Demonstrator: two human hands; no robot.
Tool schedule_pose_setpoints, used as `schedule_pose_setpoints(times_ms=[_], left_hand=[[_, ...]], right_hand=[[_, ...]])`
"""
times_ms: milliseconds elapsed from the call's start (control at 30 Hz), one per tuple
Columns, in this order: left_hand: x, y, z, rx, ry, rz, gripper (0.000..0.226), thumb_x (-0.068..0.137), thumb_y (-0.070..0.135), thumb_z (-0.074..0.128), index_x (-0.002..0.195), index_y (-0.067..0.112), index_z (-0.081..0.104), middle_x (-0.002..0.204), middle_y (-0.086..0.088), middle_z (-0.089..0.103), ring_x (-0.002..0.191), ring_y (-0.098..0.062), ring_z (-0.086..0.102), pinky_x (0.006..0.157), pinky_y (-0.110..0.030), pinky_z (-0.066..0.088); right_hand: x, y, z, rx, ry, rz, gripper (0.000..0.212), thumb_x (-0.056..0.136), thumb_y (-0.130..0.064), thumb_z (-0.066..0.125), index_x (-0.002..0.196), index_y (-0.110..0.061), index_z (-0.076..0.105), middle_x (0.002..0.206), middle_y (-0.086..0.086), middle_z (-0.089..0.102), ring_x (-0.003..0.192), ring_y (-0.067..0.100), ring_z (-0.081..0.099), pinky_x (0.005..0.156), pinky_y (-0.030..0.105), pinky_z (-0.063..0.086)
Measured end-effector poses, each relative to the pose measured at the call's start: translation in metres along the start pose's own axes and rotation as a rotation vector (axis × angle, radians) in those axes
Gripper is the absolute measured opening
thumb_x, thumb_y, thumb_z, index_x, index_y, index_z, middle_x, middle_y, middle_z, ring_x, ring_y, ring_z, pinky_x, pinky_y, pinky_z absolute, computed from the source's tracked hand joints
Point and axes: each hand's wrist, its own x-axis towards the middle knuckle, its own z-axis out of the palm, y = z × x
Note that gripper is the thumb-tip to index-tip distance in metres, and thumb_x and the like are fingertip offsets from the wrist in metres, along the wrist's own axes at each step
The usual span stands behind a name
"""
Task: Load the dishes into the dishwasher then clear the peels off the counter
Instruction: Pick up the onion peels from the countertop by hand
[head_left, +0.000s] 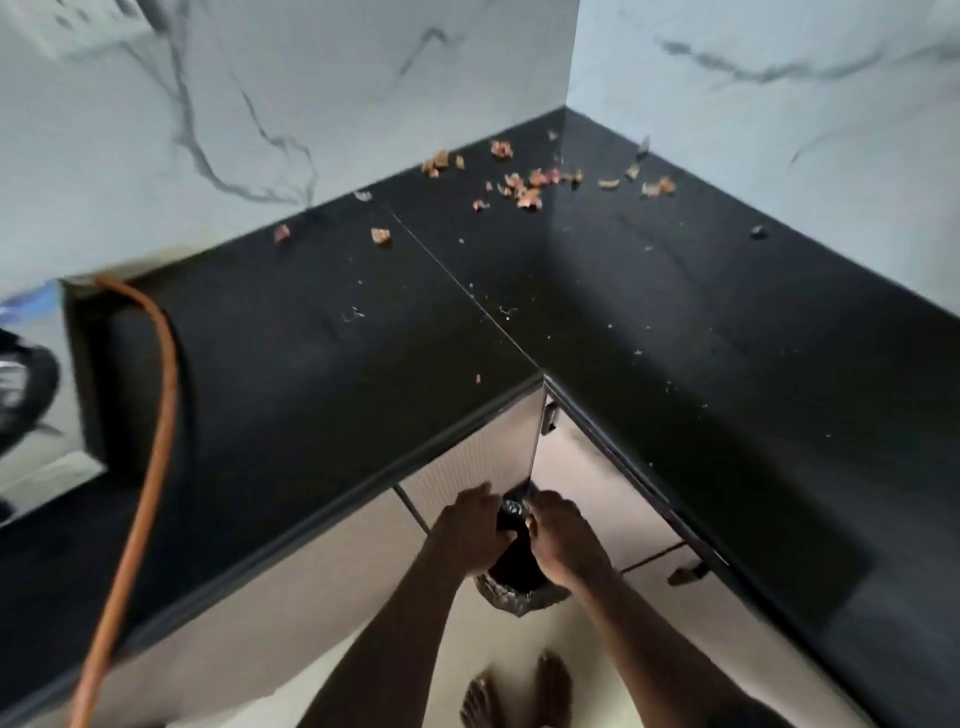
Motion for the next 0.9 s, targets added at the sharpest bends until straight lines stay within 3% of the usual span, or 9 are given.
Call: schedule_pose_setpoints(times_ms=[167,333,533,900], left_hand=[[-0.037,0.013,-0.078,0.017,0.164,0.127,0.063,0.100,0.038,0.054,0.154,0.013,0.033,0.166,-0.007,0.018,0.152,-0.023,0.016,0.122,-0.040,0.021],[-0.068,0.007,-0.122,-0.045,0.293,0.145,0.067,0.099,0.038,0.056,0.156,0.015,0.030,0.167,-0.004,0.018,0.153,-0.024,0.015,0.123,-0.046,0.021],[-0.077,-0.020,-0.132,0.056,0.246,0.069,0.075,0.101,0.046,0.051,0.161,0.019,0.014,0.170,0.001,0.001,0.156,-0.020,0.000,0.124,-0.049,0.012],[-0.053,-0.032,-0.160,0.000,0.266,-0.016,0.082,0.099,0.056,0.048,0.161,0.021,0.009,0.169,-0.002,-0.006,0.155,-0.023,-0.009,0.124,-0.048,0.003]], right_hand=[[-0.023,-0.042,-0.077,-0.113,0.097,-0.054,0.047,0.100,-0.022,0.046,0.147,-0.019,0.044,0.146,0.004,0.045,0.125,0.030,0.050,0.101,0.042,0.047],[-0.030,-0.067,-0.126,-0.131,0.177,-0.101,0.048,0.103,-0.019,0.045,0.151,-0.017,0.041,0.155,0.007,0.040,0.134,0.030,0.047,0.107,0.041,0.043],[-0.025,-0.079,-0.151,-0.143,0.237,-0.176,0.046,0.103,-0.016,0.046,0.149,-0.016,0.042,0.153,0.005,0.042,0.137,0.026,0.042,0.107,0.040,0.043],[0.036,-0.098,-0.156,-0.111,0.192,-0.279,0.052,0.103,-0.022,0.049,0.154,-0.020,0.036,0.156,0.003,0.037,0.139,0.022,0.040,0.109,0.034,0.042]])
